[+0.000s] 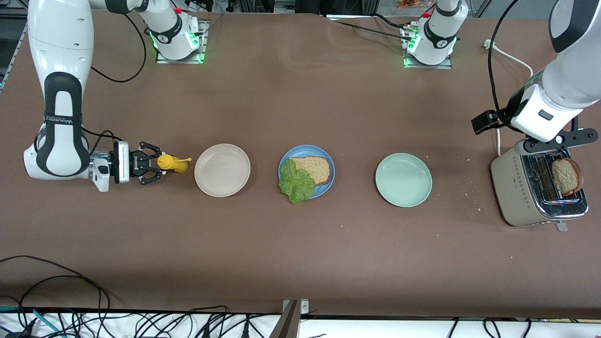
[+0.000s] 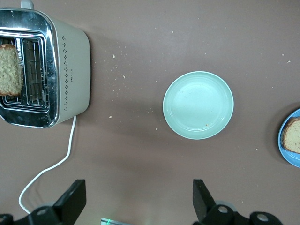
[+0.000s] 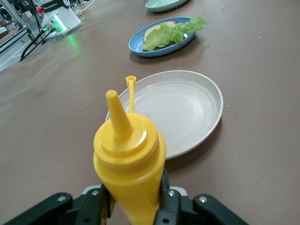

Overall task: Make sandwich in blue plate with both arms
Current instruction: 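Lift the mustard bottle with the right gripper over the blue plate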

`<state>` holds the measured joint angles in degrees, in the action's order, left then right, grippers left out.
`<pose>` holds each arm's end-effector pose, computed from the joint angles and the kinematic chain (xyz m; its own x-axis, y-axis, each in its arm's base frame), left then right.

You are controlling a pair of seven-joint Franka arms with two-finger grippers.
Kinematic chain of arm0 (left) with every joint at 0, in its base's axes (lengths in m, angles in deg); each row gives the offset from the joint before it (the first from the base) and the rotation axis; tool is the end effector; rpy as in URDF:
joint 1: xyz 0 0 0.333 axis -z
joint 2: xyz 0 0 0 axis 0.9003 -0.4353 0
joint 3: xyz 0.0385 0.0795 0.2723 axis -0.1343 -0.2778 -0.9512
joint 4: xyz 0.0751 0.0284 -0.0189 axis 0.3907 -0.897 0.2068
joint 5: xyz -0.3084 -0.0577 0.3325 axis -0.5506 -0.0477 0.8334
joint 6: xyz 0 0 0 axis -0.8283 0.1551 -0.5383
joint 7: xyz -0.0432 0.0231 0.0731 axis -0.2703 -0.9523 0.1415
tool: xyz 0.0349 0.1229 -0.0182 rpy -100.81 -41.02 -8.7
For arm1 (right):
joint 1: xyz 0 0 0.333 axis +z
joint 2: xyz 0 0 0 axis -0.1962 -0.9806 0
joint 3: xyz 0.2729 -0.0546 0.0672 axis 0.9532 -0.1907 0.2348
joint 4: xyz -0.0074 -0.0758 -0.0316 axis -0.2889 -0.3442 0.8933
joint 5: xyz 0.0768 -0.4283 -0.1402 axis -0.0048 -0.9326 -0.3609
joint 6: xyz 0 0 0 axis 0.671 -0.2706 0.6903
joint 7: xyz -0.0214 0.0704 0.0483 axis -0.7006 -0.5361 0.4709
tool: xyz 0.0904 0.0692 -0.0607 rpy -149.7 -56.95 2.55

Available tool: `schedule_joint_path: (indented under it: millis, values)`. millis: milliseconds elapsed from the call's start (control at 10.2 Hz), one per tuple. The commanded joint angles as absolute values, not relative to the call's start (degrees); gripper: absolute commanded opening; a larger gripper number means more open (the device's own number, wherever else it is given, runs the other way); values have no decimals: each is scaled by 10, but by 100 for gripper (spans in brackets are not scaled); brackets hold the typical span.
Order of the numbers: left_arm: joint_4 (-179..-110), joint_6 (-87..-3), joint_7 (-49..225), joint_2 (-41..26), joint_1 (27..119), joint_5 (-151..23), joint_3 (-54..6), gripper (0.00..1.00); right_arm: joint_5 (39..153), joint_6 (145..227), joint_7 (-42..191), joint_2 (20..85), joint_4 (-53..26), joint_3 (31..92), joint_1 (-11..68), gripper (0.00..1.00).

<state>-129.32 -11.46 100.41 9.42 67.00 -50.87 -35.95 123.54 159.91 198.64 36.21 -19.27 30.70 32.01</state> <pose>0.6370 -0.0863 0.5236 0.9737 0.1825 -0.1367 0.1688 -0.9800 -0.1057 0.6034 -0.0539 0.1087 0.2069 0.6361 0.7434 0.9537 0.0384 -0.2984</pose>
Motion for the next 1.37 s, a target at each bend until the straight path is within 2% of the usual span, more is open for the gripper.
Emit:
schedule_joint_path:
  millis: [0,294,687,981,1276]
  values:
    - [-1277,-101,936,90,661,-512,-364,100,1210,1585,1919,357,-137,310,314,7]
    - [-1273,-105,854,78,639,-523,-367,100,1106,1572,1735,359,-33,315,340,7]
    - [-1273,-106,843,75,622,-539,-365,100,965,1580,1508,359,78,314,445,7]
    - [-1273,-106,843,75,623,-539,-365,100,869,1608,1354,359,104,310,532,7]
    - [-1273,-106,843,75,623,-539,-365,100,717,1690,1253,353,103,314,628,7]
